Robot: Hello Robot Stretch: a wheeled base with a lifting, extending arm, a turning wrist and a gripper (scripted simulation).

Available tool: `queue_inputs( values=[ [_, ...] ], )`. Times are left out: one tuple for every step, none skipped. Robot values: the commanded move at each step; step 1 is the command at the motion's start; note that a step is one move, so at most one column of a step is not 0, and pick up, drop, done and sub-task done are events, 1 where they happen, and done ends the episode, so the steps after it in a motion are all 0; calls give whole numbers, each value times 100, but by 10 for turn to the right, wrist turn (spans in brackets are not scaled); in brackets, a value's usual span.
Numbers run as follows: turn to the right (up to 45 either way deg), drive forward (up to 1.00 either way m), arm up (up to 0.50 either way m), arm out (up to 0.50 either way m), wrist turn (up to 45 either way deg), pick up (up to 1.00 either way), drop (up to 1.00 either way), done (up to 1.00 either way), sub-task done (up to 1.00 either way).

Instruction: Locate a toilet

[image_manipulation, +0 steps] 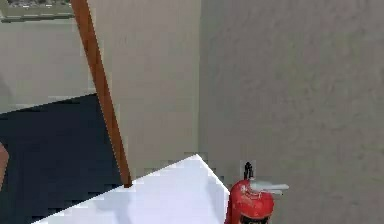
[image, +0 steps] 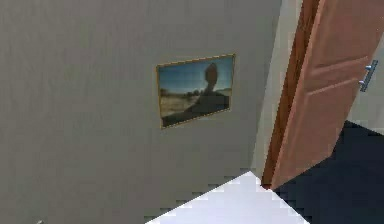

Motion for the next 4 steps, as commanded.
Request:
queue_inputs(
  values=[
    [-450, 0, 0, 0, 0, 0, 0, 0, 0],
    [-450, 0, 0, 0, 0, 0, 0, 0, 0],
    [0, 65, 0, 0, 0, 0, 0, 0, 0],
    [-300, 0, 0, 0, 0, 0, 0, 0, 0]
  ],
)
